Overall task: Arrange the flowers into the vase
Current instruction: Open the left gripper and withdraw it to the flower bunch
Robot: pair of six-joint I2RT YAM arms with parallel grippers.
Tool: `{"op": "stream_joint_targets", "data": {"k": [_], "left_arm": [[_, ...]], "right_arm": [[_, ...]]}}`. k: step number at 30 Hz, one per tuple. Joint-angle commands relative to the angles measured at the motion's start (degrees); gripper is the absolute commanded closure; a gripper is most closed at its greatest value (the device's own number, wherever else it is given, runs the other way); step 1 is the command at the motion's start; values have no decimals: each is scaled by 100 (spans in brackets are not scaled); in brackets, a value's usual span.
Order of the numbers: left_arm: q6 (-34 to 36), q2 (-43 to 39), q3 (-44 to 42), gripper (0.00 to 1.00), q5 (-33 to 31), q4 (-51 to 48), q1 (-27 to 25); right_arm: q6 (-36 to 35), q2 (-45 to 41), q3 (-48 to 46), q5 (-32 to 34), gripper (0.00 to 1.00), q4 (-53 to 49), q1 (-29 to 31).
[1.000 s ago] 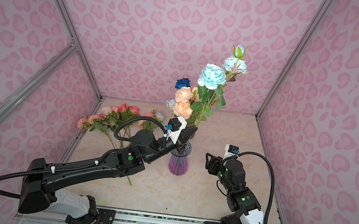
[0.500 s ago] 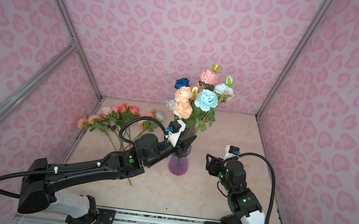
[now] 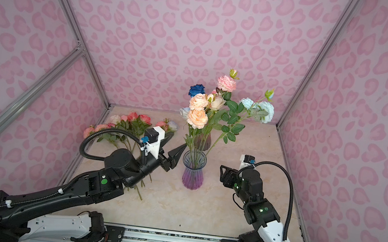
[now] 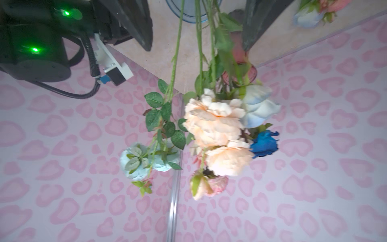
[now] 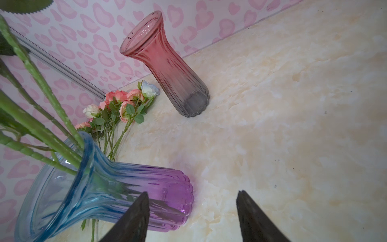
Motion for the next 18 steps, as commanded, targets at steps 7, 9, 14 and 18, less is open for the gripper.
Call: {"op": "stream_joint_targets", "data": {"k": [7, 9, 14, 18], "left_arm": [[-2812, -231, -379, 24, -365, -3152, 3098], [-3018, 449, -271, 27, 268, -3444, 3920], [-2857, 2697, 638, 49, 931, -3898, 4421], [-3230, 3400, 931, 50, 898, -3960, 4783]], "right_arm": [[-24, -208, -339, -16, 31, 111, 53], [-15, -174, -384, -20, 32, 162, 55], [57, -5, -431, -42, 32, 361, 57], [106, 139, -490, -136, 32, 544, 58]]}}
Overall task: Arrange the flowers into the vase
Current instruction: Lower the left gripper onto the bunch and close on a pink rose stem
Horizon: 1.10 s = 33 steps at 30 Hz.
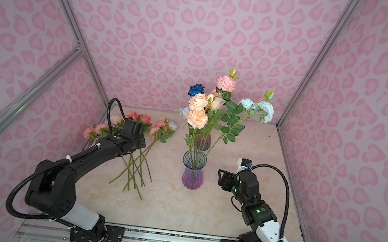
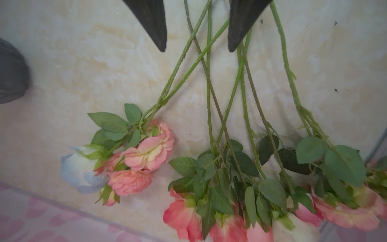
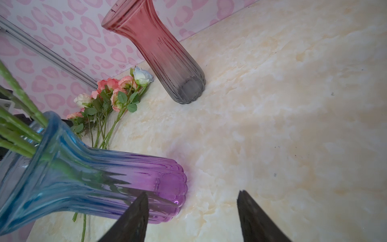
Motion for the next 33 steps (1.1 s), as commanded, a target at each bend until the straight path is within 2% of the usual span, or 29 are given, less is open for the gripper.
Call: {"op": "stream_joint_targets", "data": {"k": [1, 4, 6, 11, 19, 24, 28, 33], "left_arm": [[-574, 208, 58, 51, 262, -275, 461], [-904, 224, -165, 51, 786, -5, 1148], [-988, 428, -13, 52, 965, -81, 1388], [-1327, 504, -230, 53, 672, -51, 1510], [-1275, 957, -231, 58, 890, 190, 1822], [-1076, 1282, -82, 71, 814, 256, 1836], [-991, 1233, -78, 94, 811, 235, 1830], [-897, 398, -101, 97, 896, -27, 1778]], "right_arm": [[72, 76, -59, -90, 32, 321, 6], [69, 139, -129, -141, 32, 445, 6], [79, 218, -176, -181, 32, 547, 2], [-9, 482, -170, -247, 32, 731, 3], [-91, 704, -157, -294, 32, 869, -3], [-114, 763, -149, -284, 32, 892, -16], [-111, 773, -115, -280, 32, 868, -25], [-101, 724, -68, -280, 32, 826, -24]]}}
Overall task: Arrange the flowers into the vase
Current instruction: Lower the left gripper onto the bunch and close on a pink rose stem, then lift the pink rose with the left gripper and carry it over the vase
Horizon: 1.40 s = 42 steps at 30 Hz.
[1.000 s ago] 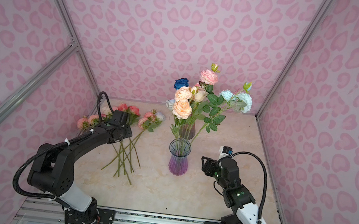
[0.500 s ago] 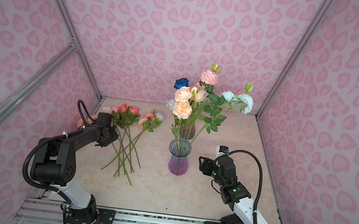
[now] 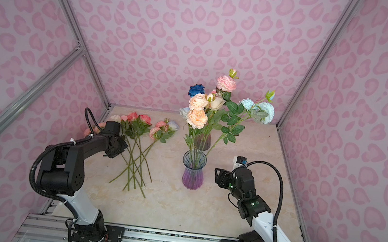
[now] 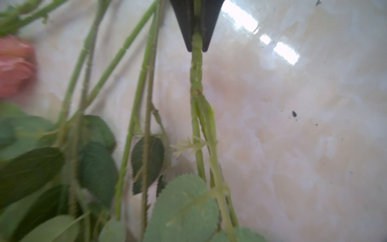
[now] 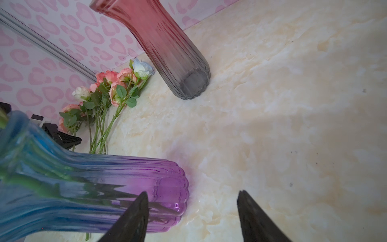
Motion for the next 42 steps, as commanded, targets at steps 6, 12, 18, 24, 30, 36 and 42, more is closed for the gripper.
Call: {"op": "stream_joint_targets", "data": {"k": [6, 12, 18, 24, 30, 36, 42], "left_arm": [[228, -1796, 248, 97, 6, -689, -328], [441, -3047, 710, 97, 263, -582, -1029], [1444, -4122, 927, 97, -75, 1600, -2785], [2865, -4041, 907, 97, -134, 4045, -4448], [3941, -3363, 1156, 97, -78, 5199, -5475], [4358, -2721, 1300, 97, -179, 5565, -6124], [4429, -2302, 1237, 97, -215, 5767, -6386]], "right_arm": [[-44, -112, 124, -102, 32, 39, 4], [-1, -312, 102, -18, 32, -34, 4], [9, -537, 26, 181, 32, -73, 4], [44, -584, 34, 297, 32, -85, -1], [57, -568, 133, 304, 32, -139, 4], [54, -689, 99, 340, 32, -230, -1], [35, -783, 81, 354, 32, -319, -13]]}}
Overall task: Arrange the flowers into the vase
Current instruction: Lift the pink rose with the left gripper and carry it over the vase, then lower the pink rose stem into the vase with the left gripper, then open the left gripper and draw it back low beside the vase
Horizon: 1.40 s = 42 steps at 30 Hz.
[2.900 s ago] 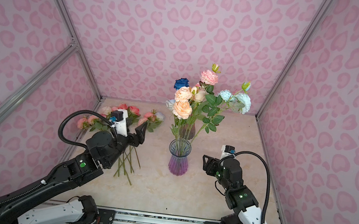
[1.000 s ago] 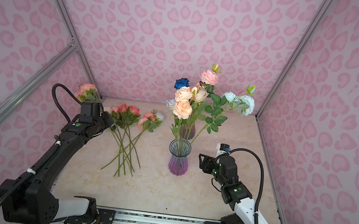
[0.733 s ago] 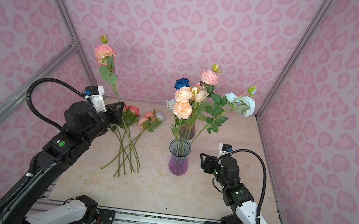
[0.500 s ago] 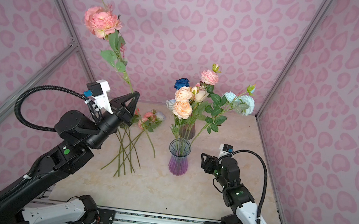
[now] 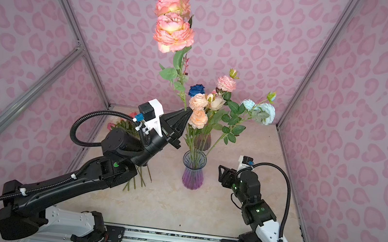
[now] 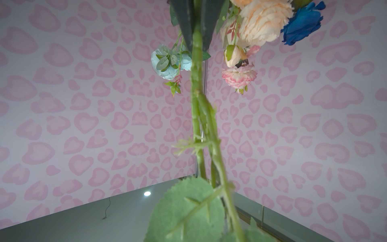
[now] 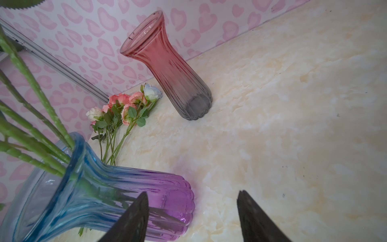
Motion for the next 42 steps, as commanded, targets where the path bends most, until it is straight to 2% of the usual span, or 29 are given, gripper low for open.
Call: {"op": "stream_joint_targets", "data": {"k": [1, 8, 14, 18, 19, 21, 23, 29, 32, 35, 37, 39, 40, 42], "left_arm": [[226, 163, -8, 97, 2, 444, -83], [428, 306, -489, 97, -261, 519, -92], [321, 444, -970, 95, -538, 406, -96], [258, 388, -1162, 75, -605, 201, -134], [245, 355, -1194, 73, -635, 147, -148], [220, 233, -1285, 60, -664, 50, -164], [211, 136, -1345, 51, -693, -35, -164], [-74, -469, -1702, 45, -888, -355, -189], [-319, -963, -2153, 45, -1305, -516, -186], [-779, -1475, -2698, 45, -2067, -1110, -167], [-1444, -1799, -3237, 43, -2236, -1547, 2], [-2158, -1967, -3611, 42, -2190, -2135, 241], [-2729, -1975, -3712, 41, -2230, -2658, 399], [-3519, -1904, -4010, 41, -1632, -2892, 702]], "right_arm": [[-24, -26, -7, 34, 32, -94, -2], [-27, -100, -16, 7, 32, -153, -20], [-1, -99, -59, -74, 32, -135, -21], [-1, -12, -66, -140, 31, -125, -23], [-16, -1, -62, -159, 30, -126, -21], [-56, 54, -34, -208, 29, -147, -19], [-87, 84, -22, -227, 28, -153, -6], [-141, 50, -81, -6, 26, -200, 270], [-92, 62, -90, 93, 26, -238, 326], [-45, 60, -38, 197, 26, -362, 331], [-28, 0, -25, 276, 26, -449, 330], [-5, -72, 4, 397, 26, -575, 322], [23, -113, 11, 481, 26, -636, 325], [78, -187, -13, 557, 26, -690, 322]]}}
